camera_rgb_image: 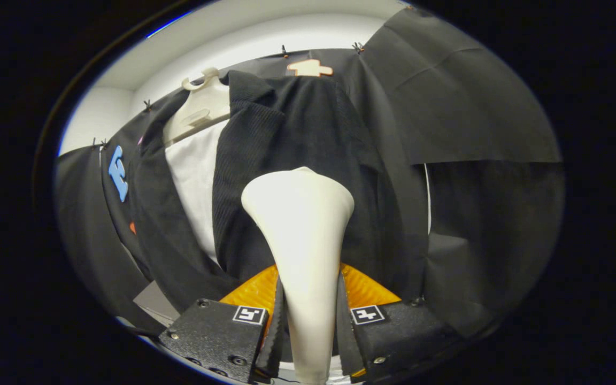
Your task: Iron the clothes twice with a garment steamer, once on the left side and once on the right side.
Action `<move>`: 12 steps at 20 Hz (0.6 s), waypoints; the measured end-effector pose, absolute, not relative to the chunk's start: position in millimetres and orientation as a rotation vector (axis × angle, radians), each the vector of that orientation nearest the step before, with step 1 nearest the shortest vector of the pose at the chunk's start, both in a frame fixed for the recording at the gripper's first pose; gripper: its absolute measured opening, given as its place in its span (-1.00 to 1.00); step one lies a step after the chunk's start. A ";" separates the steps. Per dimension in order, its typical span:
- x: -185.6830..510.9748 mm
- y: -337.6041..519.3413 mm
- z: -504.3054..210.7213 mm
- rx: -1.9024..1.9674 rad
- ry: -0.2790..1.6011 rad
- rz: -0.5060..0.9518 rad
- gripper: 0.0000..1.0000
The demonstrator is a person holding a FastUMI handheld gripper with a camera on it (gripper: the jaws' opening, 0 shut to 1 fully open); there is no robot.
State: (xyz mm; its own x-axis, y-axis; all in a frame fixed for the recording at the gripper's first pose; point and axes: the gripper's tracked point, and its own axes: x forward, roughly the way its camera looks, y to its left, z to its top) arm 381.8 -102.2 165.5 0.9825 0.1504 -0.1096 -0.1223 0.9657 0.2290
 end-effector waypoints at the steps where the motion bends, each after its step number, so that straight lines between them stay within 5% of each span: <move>1: 381.4 -101.2 159.5 0.208 0.130 0.133 -0.11; 12: 378.5 -93.6 91.0 0.084 0.186 0.067 -0.11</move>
State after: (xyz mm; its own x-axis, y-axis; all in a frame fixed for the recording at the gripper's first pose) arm 378.5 -93.6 91.0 0.9806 0.0741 -0.1815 -0.0587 0.9943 0.0893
